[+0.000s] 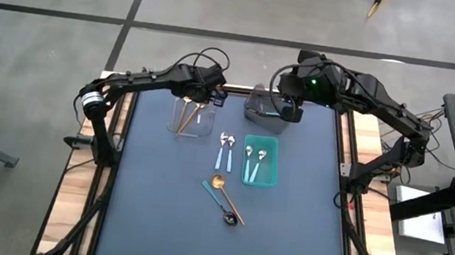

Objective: Sort silverware by color (type)
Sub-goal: Adjust the gold spoon in the transparent bin

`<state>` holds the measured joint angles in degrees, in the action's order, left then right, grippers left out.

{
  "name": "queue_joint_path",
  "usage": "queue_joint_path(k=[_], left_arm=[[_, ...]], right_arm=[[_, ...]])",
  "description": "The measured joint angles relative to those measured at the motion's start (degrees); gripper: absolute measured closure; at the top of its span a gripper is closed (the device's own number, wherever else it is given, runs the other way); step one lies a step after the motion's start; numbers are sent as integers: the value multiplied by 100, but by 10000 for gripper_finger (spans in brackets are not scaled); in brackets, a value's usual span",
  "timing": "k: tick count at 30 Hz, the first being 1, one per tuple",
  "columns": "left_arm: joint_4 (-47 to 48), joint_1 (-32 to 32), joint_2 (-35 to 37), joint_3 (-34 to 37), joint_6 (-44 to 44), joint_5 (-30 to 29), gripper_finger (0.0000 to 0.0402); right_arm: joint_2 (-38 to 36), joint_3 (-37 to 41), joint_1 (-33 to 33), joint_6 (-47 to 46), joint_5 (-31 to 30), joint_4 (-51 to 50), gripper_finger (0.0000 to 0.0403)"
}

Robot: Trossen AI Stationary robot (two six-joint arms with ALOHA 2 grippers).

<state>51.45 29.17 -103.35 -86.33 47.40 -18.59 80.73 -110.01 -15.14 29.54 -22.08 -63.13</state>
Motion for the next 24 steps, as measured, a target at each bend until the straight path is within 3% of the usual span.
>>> queue_joint_path(k=[8, 14, 24], left_arm=[[-83, -26, 308, 494, 21, 5, 401], [-795, -24, 748, 1306, 392, 6, 401], [-1645, -17, 716, 1781, 848, -33, 401]], right_arm=[[2, 25, -56, 6, 4, 2, 271], [2, 27, -82, 132, 44, 185, 271], [93, 29, -326, 102, 452, 309, 271]])
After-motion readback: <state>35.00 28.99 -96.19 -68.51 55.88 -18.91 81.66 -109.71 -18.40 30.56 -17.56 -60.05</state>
